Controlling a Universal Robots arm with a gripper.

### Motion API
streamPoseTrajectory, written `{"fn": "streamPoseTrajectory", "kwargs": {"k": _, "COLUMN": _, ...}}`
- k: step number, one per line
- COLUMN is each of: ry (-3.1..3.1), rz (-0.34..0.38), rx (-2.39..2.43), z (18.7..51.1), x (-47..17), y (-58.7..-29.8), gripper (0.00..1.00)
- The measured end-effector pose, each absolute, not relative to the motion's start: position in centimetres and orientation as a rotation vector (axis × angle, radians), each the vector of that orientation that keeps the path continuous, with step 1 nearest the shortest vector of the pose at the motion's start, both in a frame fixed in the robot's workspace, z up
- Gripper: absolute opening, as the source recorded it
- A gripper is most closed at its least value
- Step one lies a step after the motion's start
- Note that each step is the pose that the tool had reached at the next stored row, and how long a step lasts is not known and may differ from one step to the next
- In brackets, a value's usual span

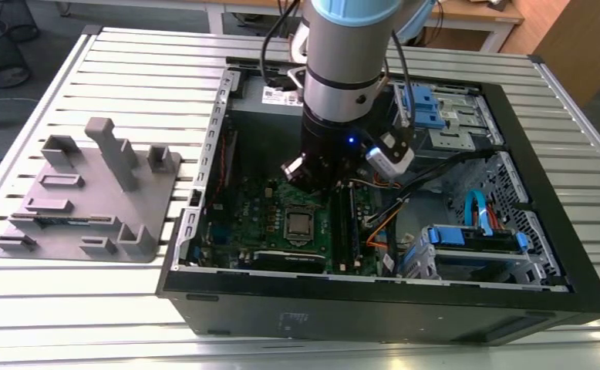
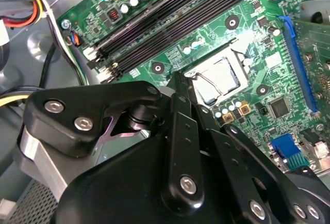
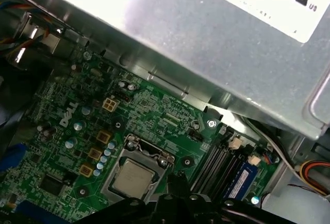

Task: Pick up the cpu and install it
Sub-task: 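Install the first cpu locking lever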

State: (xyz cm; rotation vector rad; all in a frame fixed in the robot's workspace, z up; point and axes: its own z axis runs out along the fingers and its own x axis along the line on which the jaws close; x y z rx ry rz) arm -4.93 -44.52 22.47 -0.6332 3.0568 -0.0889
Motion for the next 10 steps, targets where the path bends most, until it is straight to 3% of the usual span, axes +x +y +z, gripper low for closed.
{"fn": "streamPoseTrajectory", "kwargs": {"k": 10, "ry": 3.061, "rz": -0.093, "rx": -0.627, "z": 22.35, "x": -5.16, "y": -44.52, "gripper": 0.11}}
